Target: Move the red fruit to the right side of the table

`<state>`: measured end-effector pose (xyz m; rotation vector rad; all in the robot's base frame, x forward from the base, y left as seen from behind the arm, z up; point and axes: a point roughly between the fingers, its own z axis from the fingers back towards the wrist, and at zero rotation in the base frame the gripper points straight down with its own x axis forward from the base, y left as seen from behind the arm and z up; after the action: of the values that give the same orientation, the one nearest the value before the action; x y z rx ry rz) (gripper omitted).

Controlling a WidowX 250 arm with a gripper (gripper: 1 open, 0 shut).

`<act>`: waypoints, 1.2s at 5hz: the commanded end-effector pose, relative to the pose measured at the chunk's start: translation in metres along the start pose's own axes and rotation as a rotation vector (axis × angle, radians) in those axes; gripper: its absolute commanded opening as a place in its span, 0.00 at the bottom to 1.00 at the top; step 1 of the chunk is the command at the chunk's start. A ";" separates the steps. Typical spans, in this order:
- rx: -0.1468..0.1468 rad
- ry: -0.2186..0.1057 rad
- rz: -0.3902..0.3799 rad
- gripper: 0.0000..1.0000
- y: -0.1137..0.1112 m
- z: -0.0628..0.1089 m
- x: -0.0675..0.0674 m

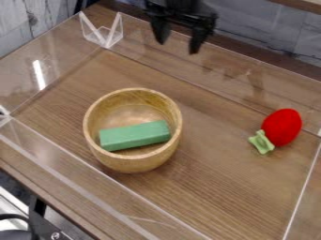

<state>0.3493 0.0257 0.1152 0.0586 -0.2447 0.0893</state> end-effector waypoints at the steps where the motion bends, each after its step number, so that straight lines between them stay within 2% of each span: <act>1: -0.019 -0.020 0.032 1.00 -0.035 0.011 0.004; 2: -0.042 -0.008 0.105 1.00 -0.070 0.015 -0.004; 3: -0.068 0.007 0.170 1.00 -0.095 0.021 -0.012; 4: -0.105 0.014 0.188 1.00 -0.116 0.019 -0.031; 5: -0.173 0.021 0.185 1.00 -0.117 0.016 -0.035; 6: -0.205 0.011 0.134 1.00 -0.112 0.020 -0.028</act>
<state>0.3195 -0.0883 0.0980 -0.1336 -0.1679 0.2034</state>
